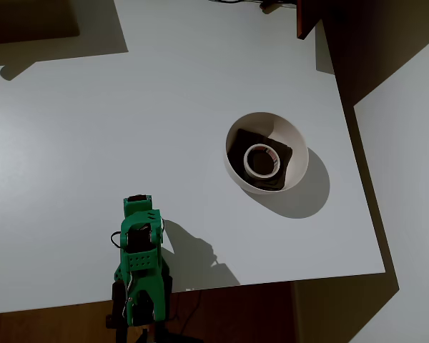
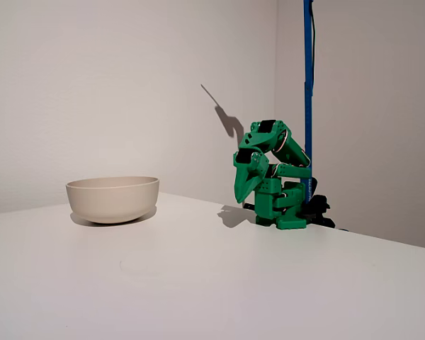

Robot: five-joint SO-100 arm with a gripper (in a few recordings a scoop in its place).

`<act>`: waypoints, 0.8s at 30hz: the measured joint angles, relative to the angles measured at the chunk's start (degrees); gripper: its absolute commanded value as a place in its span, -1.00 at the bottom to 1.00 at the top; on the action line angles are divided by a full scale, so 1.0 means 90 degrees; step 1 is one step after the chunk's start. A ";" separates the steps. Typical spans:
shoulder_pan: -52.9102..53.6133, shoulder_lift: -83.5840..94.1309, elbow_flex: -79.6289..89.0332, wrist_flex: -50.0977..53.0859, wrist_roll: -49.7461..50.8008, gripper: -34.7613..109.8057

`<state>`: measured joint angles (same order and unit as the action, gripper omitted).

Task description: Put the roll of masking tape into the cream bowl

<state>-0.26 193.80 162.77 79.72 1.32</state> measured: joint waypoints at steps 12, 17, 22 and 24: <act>-0.0049 0.0000 0.0430 -0.0059 -0.0010 -0.63; -0.0010 0.0000 0.0430 -0.0059 0.0029 -0.60; 0.0010 0.0000 0.0430 -0.0059 0.0039 -0.63; 0.0010 0.0000 0.0430 -0.0059 0.0039 -0.63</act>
<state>-0.18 193.80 166.64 79.19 1.67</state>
